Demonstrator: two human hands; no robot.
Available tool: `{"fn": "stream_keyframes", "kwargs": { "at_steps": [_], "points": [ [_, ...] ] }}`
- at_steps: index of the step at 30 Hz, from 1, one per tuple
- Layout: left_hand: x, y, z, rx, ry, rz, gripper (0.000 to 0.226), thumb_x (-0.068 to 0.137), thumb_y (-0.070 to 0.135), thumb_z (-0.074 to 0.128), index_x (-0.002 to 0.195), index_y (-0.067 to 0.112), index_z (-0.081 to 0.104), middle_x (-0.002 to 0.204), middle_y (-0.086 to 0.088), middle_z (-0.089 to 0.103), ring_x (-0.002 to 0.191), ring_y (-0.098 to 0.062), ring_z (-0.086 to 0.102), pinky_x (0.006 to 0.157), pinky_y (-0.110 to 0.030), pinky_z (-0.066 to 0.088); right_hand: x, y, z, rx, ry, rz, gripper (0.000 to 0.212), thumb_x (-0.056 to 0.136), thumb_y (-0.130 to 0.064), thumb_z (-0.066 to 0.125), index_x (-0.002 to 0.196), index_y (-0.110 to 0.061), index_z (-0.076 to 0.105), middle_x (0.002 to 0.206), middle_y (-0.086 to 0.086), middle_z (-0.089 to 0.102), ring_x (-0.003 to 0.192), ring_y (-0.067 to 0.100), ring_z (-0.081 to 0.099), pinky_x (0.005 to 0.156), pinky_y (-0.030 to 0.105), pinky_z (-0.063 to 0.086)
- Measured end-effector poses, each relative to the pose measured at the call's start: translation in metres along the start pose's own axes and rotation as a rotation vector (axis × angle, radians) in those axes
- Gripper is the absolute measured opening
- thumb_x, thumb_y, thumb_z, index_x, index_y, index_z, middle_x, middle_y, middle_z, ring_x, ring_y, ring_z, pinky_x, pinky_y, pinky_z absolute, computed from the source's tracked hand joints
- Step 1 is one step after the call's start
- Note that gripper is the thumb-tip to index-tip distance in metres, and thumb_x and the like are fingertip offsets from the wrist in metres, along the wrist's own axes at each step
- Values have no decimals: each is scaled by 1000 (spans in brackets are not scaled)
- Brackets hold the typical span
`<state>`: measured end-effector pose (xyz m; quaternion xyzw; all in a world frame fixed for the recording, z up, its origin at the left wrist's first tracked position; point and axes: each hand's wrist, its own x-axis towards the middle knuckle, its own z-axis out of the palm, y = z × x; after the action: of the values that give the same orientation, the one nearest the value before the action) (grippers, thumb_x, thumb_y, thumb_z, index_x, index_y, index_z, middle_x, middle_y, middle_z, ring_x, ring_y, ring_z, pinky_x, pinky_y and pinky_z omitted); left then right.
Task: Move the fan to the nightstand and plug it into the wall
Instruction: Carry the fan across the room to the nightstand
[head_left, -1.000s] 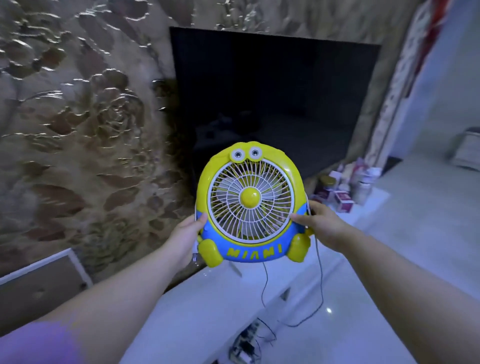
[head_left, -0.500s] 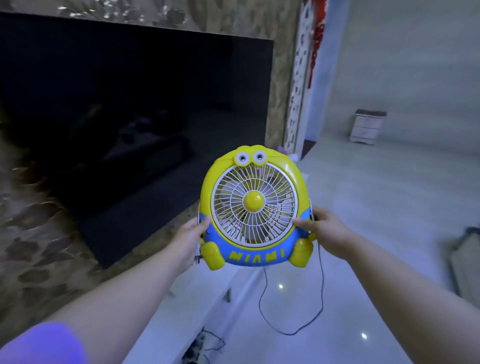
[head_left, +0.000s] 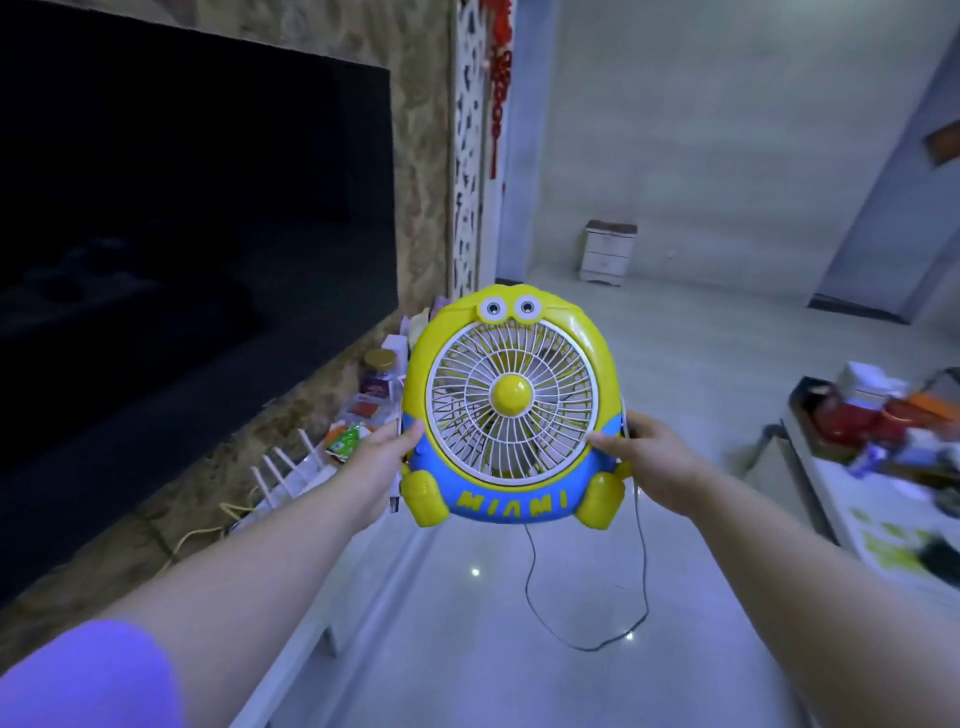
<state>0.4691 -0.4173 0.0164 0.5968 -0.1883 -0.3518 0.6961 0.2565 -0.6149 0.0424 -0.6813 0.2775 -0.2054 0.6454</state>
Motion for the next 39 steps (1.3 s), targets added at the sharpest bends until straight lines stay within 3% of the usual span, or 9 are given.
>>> {"fn": "stream_keyframes", "kwargs": {
  "at_steps": [5,11,17,24,26,32,39],
  "points": [
    [36,-8,37,38,-52,-32,31,92,23,50,119,9,57,116,-11,64,108,-28,60,96,-45,48,10,6,-39,-9,77,18,25,82,-9,63,107,-7,62,113,18,67,102,32,65,91,51,51],
    [88,-11,65,80,-135,-57,15,91,23,51,97,20,65,109,-9,67,107,-28,61,100,-46,45,32,14,-67,3,181,34,25,83,-8,62,108,-8,61,115,19,66,105,36,63,93,57,48],
    [151,-1,84,84,-258,-59,30,93,22,48,117,9,59,113,-12,67,105,-27,63,94,-44,49,71,11,-82,-6,258,40,31,84,-10,61,114,-5,58,116,19,66,105,35,63,92,56,49],
    [227,18,87,85,-344,-53,21,93,22,46,107,15,61,114,-12,64,98,-25,63,89,-40,50,127,1,-78,44,349,28,34,84,-7,60,118,-2,56,116,18,65,102,32,65,78,38,57],
    [249,23,86,111,-373,-43,22,94,22,46,108,14,60,114,-11,64,94,-21,64,82,-37,51,143,0,-75,53,378,25,35,84,-7,60,118,-2,55,116,19,65,102,32,65,77,36,58],
    [294,31,86,112,-410,-65,29,93,23,47,118,11,57,117,-11,63,100,-26,62,88,-40,51,176,-2,-70,94,428,9,34,86,-6,58,119,-2,55,113,16,66,97,27,66,74,32,59],
    [330,33,92,128,-421,-69,26,94,24,46,115,14,58,115,-9,64,96,-23,64,82,-38,52,210,-3,-76,115,441,18,35,86,-5,57,121,-3,53,115,16,65,101,28,65,75,32,58]
  ]
}}
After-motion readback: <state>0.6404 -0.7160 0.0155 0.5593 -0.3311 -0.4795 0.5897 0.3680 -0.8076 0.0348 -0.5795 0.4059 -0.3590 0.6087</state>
